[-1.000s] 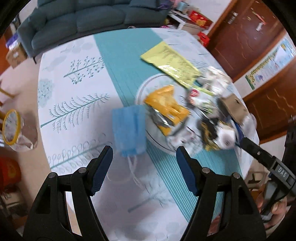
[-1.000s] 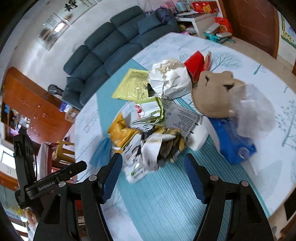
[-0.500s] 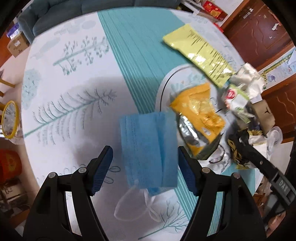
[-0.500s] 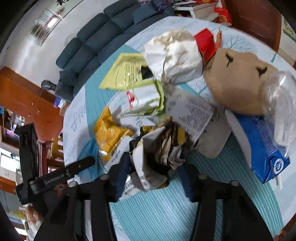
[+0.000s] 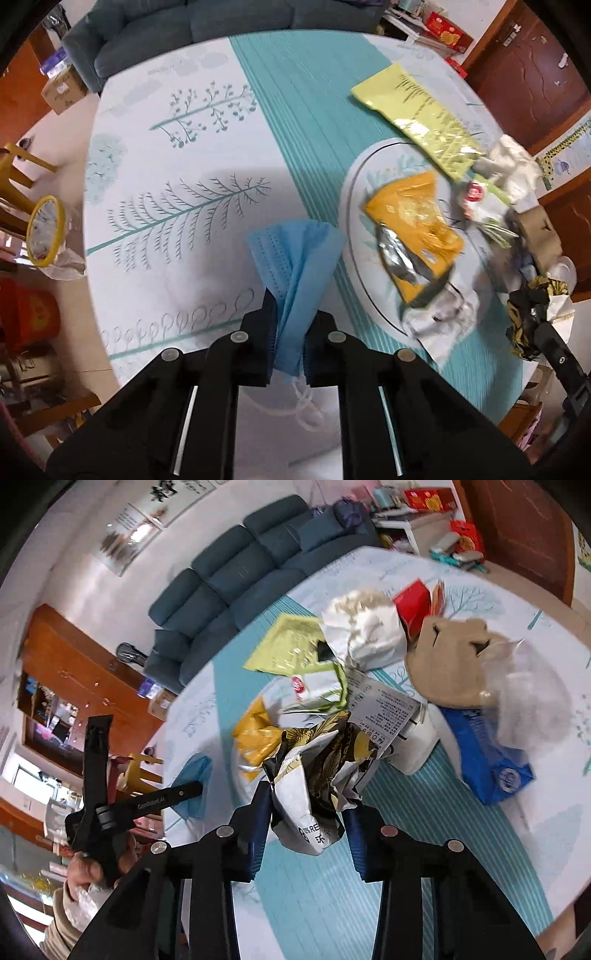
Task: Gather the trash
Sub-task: 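Grasp the blue face mask with the left gripper while the right gripper grasps crumpled wrappers, then carry the mask and wrappers over the trash bin with both grippers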
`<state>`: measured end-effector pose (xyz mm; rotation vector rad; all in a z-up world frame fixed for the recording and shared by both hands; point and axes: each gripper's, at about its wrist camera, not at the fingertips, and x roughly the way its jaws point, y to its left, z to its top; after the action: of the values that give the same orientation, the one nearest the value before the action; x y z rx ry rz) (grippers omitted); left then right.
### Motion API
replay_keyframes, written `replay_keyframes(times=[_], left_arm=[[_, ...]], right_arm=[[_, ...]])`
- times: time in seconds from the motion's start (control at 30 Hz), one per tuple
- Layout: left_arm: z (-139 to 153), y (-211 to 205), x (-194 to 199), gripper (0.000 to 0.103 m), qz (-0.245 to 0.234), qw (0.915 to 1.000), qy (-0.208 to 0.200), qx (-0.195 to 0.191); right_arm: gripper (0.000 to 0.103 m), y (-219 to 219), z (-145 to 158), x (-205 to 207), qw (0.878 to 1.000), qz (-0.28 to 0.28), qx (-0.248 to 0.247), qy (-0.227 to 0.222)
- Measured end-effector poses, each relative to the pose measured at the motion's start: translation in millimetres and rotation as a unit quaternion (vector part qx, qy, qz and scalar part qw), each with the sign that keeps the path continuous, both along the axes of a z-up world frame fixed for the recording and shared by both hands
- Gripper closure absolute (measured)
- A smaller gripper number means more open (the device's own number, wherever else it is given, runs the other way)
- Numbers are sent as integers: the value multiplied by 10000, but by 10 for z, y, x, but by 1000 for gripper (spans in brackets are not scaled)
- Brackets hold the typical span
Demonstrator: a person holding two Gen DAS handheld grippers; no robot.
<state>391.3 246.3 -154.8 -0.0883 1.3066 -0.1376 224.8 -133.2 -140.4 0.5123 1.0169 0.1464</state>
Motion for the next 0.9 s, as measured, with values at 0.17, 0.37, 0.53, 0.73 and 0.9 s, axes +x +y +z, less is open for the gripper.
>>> replay_keyframes(times=[0.17, 0.37, 0.53, 0.73, 0.9], left_arm=[[485, -216, -396, 95, -545, 9976, -416, -53], [1109, -804, -1023, 95, -1590, 9824, -917, -340], [1439, -1324, -1621, 95, -2315, 9647, -1071, -649], [1550, -1939, -2309, 95, -2932, 9471, -1042, -789], [1454, -2342, -2901, 95, -3292, 9368, -898, -773]], right_arm=[[66, -79, 358, -385, 9993, 140, 44, -346], [66, -410, 858, -1071, 9983, 110, -134, -551], [66, -771, 1240, -1694, 9972, -104, -352, -648], [66, -1141, 1402, -2451, 9949, -500, -380, -791], [66, -1335, 1224, -3013, 9948, -657, -340, -703]])
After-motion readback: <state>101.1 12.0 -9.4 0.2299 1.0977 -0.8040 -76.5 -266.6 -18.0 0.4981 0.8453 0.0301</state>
